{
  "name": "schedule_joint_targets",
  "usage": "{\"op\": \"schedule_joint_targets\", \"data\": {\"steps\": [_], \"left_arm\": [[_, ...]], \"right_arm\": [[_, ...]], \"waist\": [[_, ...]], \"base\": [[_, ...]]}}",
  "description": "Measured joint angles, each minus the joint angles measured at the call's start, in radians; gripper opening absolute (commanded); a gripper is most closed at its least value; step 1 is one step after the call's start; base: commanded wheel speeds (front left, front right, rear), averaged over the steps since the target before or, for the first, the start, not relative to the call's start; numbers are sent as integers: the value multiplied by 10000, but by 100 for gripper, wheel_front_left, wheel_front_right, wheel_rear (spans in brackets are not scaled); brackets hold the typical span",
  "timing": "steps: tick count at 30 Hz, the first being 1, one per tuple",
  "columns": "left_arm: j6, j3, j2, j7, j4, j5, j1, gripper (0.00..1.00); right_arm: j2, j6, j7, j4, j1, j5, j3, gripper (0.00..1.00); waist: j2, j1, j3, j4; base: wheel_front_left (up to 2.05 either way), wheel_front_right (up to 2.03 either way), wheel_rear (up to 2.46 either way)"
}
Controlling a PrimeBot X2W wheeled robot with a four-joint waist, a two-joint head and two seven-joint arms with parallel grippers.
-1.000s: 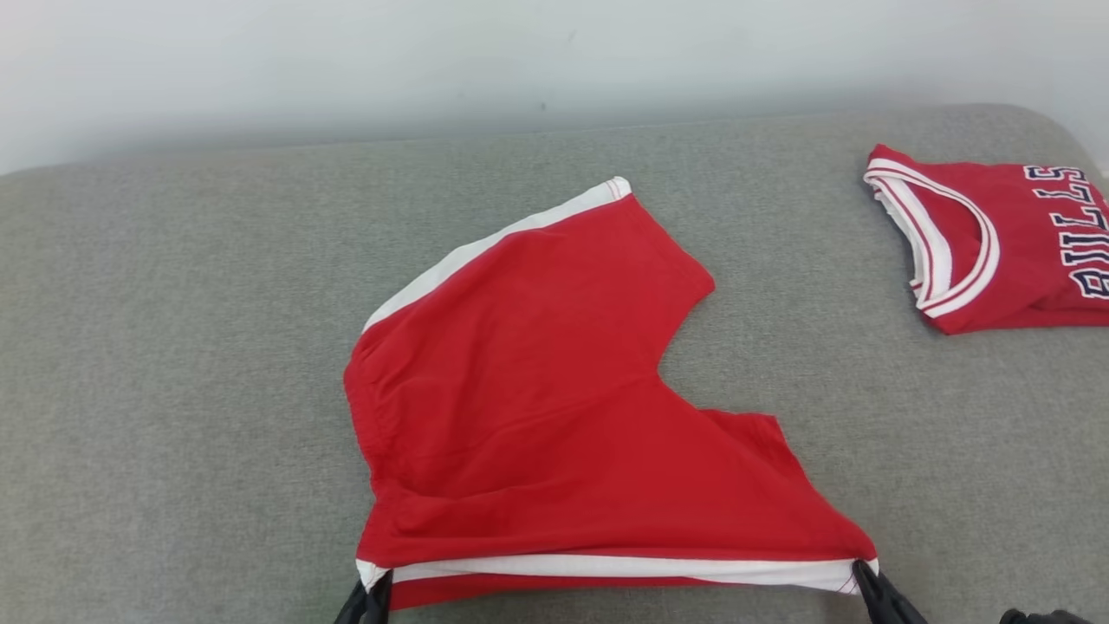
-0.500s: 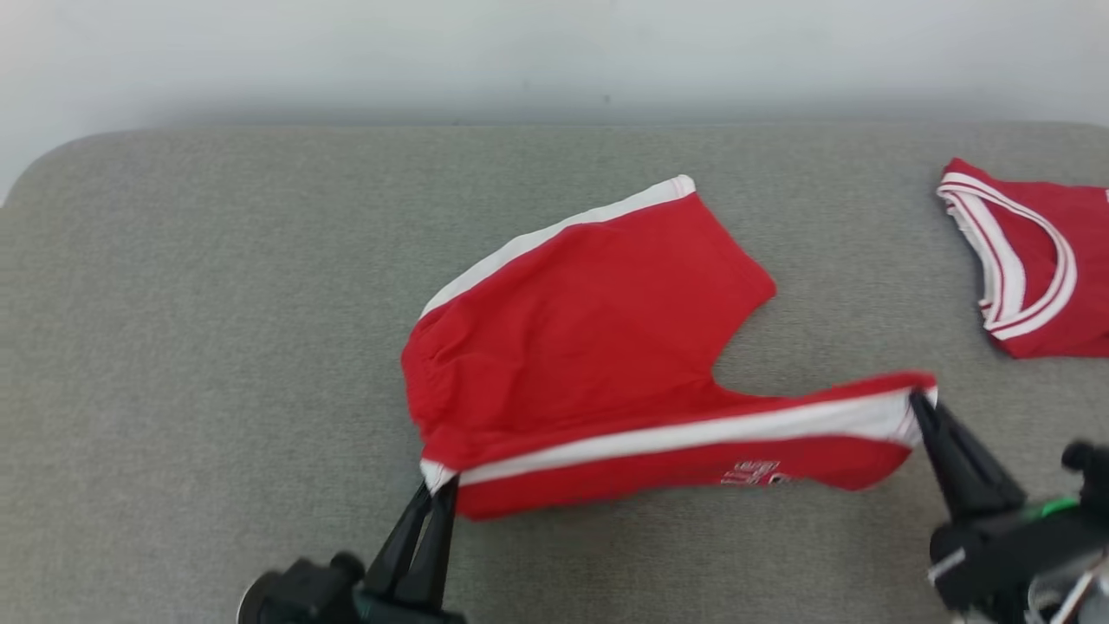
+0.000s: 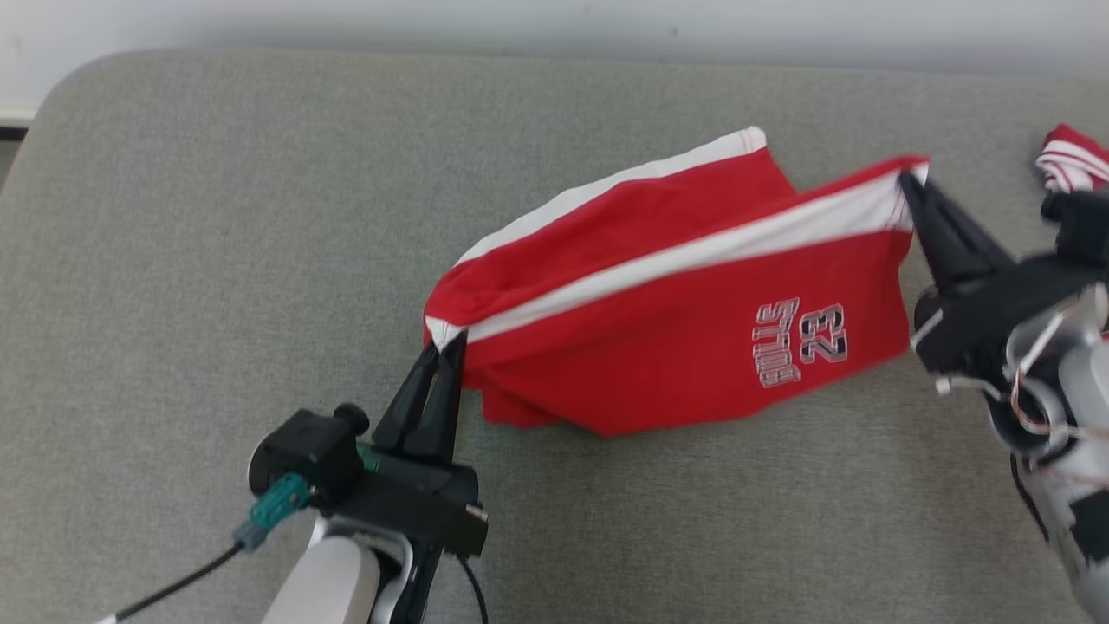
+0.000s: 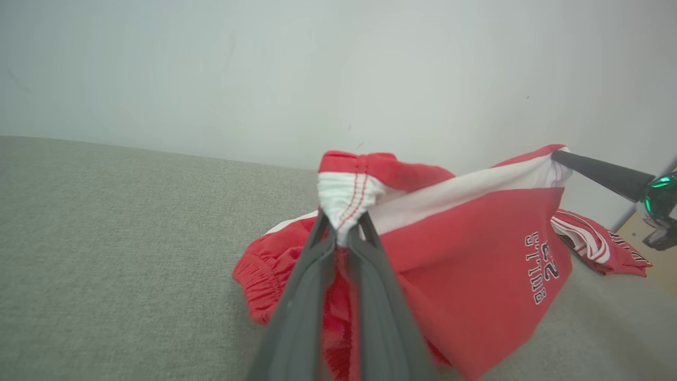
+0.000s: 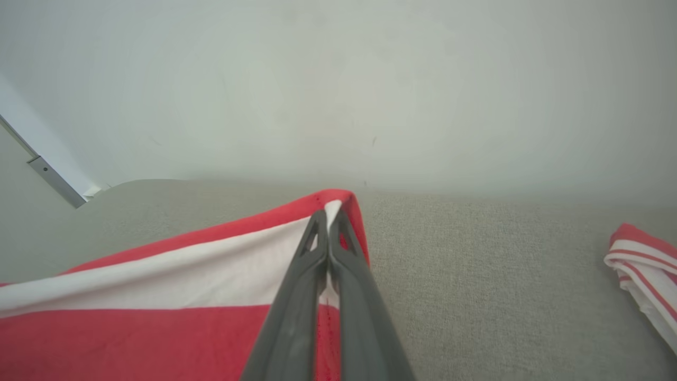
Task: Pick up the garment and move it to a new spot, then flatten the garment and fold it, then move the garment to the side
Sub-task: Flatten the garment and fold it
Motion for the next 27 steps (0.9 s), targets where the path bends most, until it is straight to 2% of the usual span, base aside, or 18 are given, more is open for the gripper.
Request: {"op": "schedule_joint_targets", "data": {"steps": [11, 21, 22, 23, 24, 27], "left_arm": [[-6, 44, -205, 0, 1325, -98, -1592, 0], [-4, -370, -226, 0, 2050, -397, -2523, 0], [-4, -397, -228, 0, 2080, -395, -2568, 33], [-4, -378, -230, 0, 2080, -364, -2592, 78], [-2, -320, -230, 0, 2056, -349, -2607, 100], [40, -100, -226, 0, 1860, -209, -2560, 100]], "right_arm": [[297, 0, -518, 3580, -3665, -226, 1542, 0], [1012, 0, -884, 6311, -5428, -472, 2558, 0], [1049, 0, -997, 6429, -5481, -462, 2661, 25], [1087, 0, -1114, 6527, -5533, -449, 2769, 100], [1114, 0, -1202, 6629, -5579, -374, 2861, 100], [1127, 0, -1434, 6775, -5602, -132, 3187, 100]], "waist": [[0, 0, 916, 563], [1, 1, 1694, 907], [0, 0, 1730, 931], [1, 0, 1752, 949], [1, 0, 1749, 955], [0, -1, 1663, 925]], "base": [[0, 0, 0], [0, 0, 0], [0, 0, 0], [0, 0, 0], [0, 0, 0], [0, 0, 0]]}}
